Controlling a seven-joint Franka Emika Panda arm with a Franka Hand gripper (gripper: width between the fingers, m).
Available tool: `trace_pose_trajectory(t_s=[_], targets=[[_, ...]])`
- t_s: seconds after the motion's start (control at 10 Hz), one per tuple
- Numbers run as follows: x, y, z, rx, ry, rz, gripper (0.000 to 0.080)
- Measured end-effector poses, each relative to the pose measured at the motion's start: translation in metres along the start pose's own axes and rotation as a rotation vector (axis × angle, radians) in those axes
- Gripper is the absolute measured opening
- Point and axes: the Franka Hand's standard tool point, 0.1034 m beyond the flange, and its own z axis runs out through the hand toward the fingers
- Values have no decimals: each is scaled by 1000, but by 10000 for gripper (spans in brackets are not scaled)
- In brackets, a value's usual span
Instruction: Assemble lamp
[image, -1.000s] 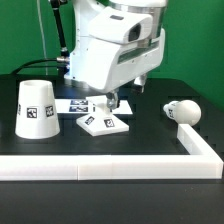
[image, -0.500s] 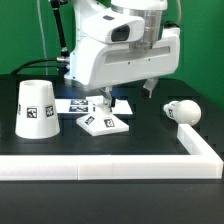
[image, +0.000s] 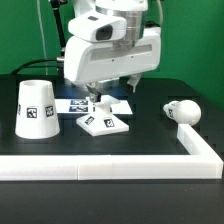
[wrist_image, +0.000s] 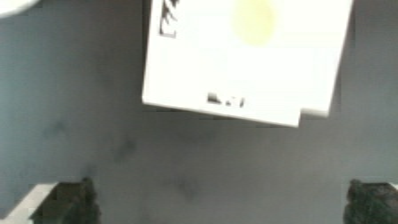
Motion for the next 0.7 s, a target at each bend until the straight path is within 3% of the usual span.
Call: trace_pose_trajectory(t_s=[0.5,0.7], targets=[[-1,4,6,-1,4,-6,700],[-14,8,10,-30,48,13,700]])
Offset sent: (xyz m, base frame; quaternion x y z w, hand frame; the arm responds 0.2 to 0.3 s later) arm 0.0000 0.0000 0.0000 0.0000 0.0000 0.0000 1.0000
